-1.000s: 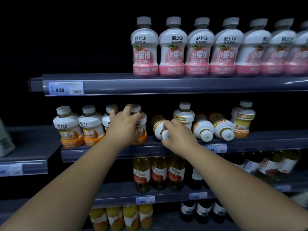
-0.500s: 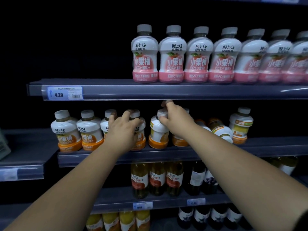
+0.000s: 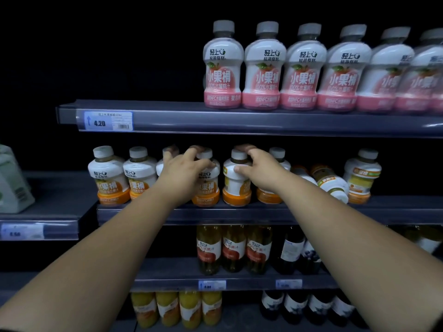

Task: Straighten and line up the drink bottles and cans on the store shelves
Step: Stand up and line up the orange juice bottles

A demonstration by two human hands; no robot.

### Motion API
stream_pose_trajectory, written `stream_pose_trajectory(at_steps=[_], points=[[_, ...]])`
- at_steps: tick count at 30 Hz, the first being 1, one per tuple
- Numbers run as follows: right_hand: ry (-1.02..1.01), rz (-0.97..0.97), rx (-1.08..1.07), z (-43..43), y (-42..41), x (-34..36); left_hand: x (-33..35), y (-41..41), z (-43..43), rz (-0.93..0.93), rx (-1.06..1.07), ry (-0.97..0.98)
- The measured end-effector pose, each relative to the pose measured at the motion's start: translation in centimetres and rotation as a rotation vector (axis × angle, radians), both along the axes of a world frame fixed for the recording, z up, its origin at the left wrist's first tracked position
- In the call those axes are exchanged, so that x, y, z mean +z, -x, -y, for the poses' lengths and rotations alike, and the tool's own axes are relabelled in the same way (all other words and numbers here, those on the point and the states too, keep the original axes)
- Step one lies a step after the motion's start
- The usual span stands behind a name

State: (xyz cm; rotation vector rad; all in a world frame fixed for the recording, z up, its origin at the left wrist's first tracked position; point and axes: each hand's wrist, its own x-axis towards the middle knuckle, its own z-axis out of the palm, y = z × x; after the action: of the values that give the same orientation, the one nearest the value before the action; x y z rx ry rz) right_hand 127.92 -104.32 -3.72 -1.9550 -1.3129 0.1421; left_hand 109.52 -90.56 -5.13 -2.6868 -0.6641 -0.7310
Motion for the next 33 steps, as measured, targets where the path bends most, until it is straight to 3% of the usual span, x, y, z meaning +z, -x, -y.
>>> stream_pose_trajectory(at_steps=[8,15,25,33], points=[[0.054,0.088,-0.054,0.0,0.0,0.4,0.0,0.0,0.3,0.008,0.013,0.002],[-0.045,-0.228,0.025,0.3,0.4,-1.0,0.1,0.3,0.3,0.034,-0.019,0.081],[-0.024,0.051,-0.065,0.1,0.9,-1.1,0.2,0.3,0.2,0.038,-0.023,0.081],[0.017,-0.028,0.027,1.6,0.9,-0.2,0.7,-0.3,1.3,0.058,0.008,0.102]])
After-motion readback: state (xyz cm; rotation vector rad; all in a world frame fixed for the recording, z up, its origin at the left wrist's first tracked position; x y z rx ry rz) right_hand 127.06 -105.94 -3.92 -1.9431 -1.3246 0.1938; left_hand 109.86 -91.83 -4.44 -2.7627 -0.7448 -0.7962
